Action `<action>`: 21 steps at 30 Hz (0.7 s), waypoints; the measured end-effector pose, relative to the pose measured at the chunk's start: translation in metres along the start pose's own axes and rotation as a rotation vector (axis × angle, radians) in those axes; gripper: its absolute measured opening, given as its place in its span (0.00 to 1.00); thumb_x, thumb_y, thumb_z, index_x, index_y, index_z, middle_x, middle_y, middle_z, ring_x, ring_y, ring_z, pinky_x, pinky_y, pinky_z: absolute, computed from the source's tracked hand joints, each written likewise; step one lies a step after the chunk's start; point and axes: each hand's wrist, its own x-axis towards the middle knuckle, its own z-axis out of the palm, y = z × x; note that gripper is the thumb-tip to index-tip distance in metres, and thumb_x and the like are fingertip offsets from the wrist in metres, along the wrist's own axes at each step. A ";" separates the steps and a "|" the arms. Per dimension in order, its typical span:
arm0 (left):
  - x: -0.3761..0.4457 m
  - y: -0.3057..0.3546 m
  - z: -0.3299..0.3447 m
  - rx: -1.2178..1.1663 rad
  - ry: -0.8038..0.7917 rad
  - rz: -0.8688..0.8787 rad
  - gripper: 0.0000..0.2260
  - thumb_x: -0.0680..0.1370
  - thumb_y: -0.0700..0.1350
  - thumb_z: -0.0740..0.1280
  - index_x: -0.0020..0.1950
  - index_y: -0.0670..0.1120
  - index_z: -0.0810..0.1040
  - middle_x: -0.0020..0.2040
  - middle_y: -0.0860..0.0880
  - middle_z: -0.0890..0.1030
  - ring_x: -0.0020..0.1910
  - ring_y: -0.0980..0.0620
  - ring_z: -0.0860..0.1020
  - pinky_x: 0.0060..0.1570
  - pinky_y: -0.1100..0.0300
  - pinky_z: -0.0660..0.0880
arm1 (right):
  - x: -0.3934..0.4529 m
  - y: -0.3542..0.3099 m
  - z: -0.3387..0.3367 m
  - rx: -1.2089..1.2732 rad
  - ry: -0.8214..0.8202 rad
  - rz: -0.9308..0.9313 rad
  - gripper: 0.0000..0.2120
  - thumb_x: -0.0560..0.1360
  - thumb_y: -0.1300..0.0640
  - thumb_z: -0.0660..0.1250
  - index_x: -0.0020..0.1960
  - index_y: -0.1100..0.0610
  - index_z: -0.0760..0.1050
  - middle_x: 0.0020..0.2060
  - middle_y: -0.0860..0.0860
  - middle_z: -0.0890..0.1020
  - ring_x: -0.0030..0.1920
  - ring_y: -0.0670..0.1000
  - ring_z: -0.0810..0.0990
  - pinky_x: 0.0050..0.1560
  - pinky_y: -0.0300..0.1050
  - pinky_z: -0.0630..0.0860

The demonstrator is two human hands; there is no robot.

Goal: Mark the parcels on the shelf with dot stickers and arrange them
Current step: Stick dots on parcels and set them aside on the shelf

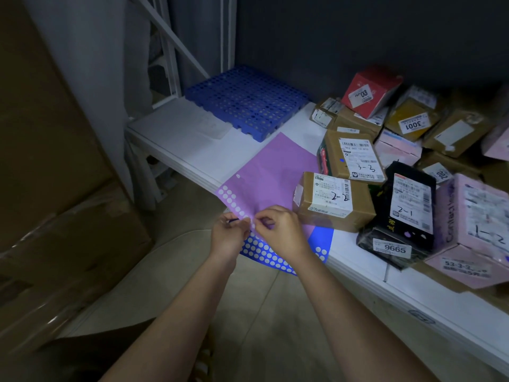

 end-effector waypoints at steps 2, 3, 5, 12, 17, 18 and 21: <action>0.001 0.000 -0.001 0.002 -0.007 -0.001 0.07 0.76 0.34 0.67 0.39 0.44 0.76 0.31 0.49 0.80 0.35 0.50 0.76 0.45 0.56 0.74 | 0.000 0.001 0.000 0.015 -0.025 0.010 0.06 0.71 0.61 0.72 0.47 0.63 0.83 0.43 0.57 0.83 0.41 0.55 0.82 0.46 0.50 0.79; 0.000 0.000 -0.001 0.002 -0.011 -0.004 0.08 0.76 0.34 0.66 0.39 0.44 0.76 0.29 0.51 0.80 0.34 0.51 0.76 0.44 0.57 0.74 | 0.000 0.001 0.000 0.015 -0.024 0.015 0.07 0.72 0.61 0.73 0.47 0.63 0.83 0.44 0.57 0.83 0.41 0.55 0.82 0.46 0.51 0.79; -0.002 0.001 0.000 0.001 -0.015 -0.009 0.10 0.76 0.33 0.66 0.37 0.44 0.75 0.26 0.54 0.79 0.33 0.52 0.76 0.43 0.59 0.74 | -0.001 0.002 0.000 0.015 -0.015 0.020 0.07 0.72 0.61 0.73 0.47 0.63 0.83 0.43 0.57 0.82 0.41 0.55 0.81 0.46 0.52 0.80; 0.001 -0.001 -0.004 -0.062 -0.063 -0.042 0.07 0.76 0.32 0.65 0.42 0.41 0.77 0.38 0.43 0.80 0.37 0.49 0.78 0.43 0.59 0.78 | -0.004 0.007 -0.001 0.075 -0.042 0.010 0.10 0.68 0.62 0.75 0.48 0.63 0.82 0.45 0.54 0.81 0.42 0.53 0.80 0.47 0.43 0.78; -0.002 0.005 0.000 -0.142 -0.046 -0.056 0.08 0.77 0.32 0.64 0.41 0.43 0.74 0.40 0.45 0.80 0.37 0.52 0.79 0.34 0.67 0.79 | -0.006 0.010 -0.001 0.174 -0.041 0.068 0.12 0.69 0.62 0.76 0.51 0.63 0.82 0.45 0.49 0.77 0.42 0.46 0.77 0.46 0.25 0.72; -0.001 0.004 0.000 -0.141 -0.047 -0.057 0.08 0.77 0.32 0.64 0.42 0.43 0.74 0.41 0.44 0.80 0.37 0.51 0.79 0.34 0.67 0.78 | -0.007 0.011 0.000 0.178 -0.028 0.062 0.12 0.69 0.62 0.76 0.51 0.63 0.82 0.45 0.49 0.77 0.42 0.46 0.78 0.47 0.27 0.73; -0.002 0.005 0.001 -0.142 -0.048 -0.058 0.07 0.78 0.34 0.64 0.43 0.44 0.73 0.41 0.44 0.81 0.36 0.51 0.80 0.37 0.66 0.79 | -0.008 0.012 0.003 0.136 0.007 0.034 0.11 0.71 0.60 0.74 0.52 0.62 0.82 0.47 0.51 0.78 0.47 0.50 0.79 0.52 0.36 0.75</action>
